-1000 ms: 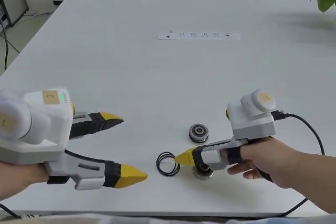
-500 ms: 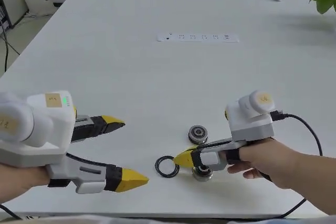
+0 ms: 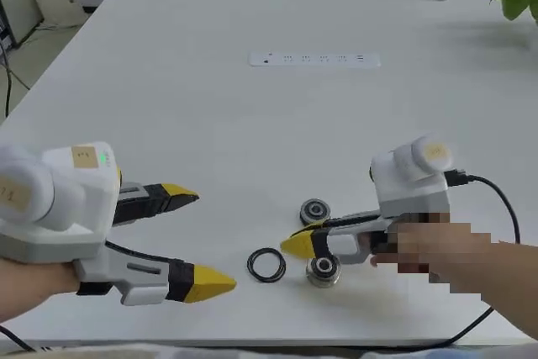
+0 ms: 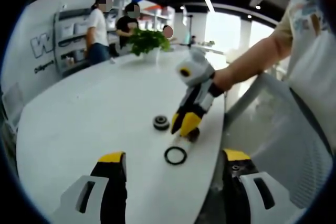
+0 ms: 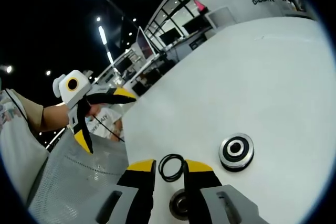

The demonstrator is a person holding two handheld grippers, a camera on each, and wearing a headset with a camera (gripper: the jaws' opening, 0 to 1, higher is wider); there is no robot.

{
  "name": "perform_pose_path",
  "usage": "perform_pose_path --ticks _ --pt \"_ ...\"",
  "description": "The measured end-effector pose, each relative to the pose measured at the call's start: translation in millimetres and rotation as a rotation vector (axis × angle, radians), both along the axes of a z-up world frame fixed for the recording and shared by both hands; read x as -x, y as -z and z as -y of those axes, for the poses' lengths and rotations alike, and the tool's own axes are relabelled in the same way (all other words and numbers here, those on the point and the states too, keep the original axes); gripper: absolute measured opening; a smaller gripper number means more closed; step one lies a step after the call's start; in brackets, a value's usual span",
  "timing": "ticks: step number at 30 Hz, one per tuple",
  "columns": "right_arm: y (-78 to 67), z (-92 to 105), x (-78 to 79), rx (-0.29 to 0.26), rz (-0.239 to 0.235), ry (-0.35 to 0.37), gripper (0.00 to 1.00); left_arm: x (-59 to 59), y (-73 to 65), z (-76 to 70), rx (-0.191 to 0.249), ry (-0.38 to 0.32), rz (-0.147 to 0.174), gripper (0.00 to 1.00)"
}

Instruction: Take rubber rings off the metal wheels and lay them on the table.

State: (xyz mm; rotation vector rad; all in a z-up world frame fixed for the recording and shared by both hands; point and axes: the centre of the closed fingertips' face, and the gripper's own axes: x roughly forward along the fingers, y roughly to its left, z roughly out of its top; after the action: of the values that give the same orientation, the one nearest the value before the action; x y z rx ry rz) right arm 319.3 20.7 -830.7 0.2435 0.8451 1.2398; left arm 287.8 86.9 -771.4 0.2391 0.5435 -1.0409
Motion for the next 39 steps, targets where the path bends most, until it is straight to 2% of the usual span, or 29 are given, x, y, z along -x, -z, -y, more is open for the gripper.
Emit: perform_pose_path --ticks 2,5,8,12,19,28,39 --pt "-2.7 1.9 -2.7 -0.007 0.007 0.009 0.20 -2.2 -1.1 0.9 0.002 -0.001 0.001 0.75" --pt "-8.8 6.4 -10.4 -0.014 0.056 0.025 0.20 -5.4 -2.5 2.5 0.002 0.003 0.007 0.74" --pt "-12.6 10.4 -16.4 -0.019 0.073 0.042 0.23 -8.4 -2.4 3.7 0.000 0.006 0.009 0.74" --pt "-15.9 17.8 -25.7 -0.015 0.130 0.064 0.29 -13.8 -2.5 5.9 -0.002 0.010 0.008 0.74" --pt "-17.6 28.5 -33.4 -0.005 0.169 0.085 0.32 -25.3 -3.1 11.5 0.002 0.012 0.009 0.73" --pt "-12.8 43.6 -42.9 0.033 0.223 0.103 0.36 -38.7 0.7 22.2 -0.007 0.026 0.011 0.72" --pt "-2.3 56.3 -48.0 0.093 0.276 0.089 0.35 -52.7 7.3 37.4 0.001 0.039 -0.002 0.68"
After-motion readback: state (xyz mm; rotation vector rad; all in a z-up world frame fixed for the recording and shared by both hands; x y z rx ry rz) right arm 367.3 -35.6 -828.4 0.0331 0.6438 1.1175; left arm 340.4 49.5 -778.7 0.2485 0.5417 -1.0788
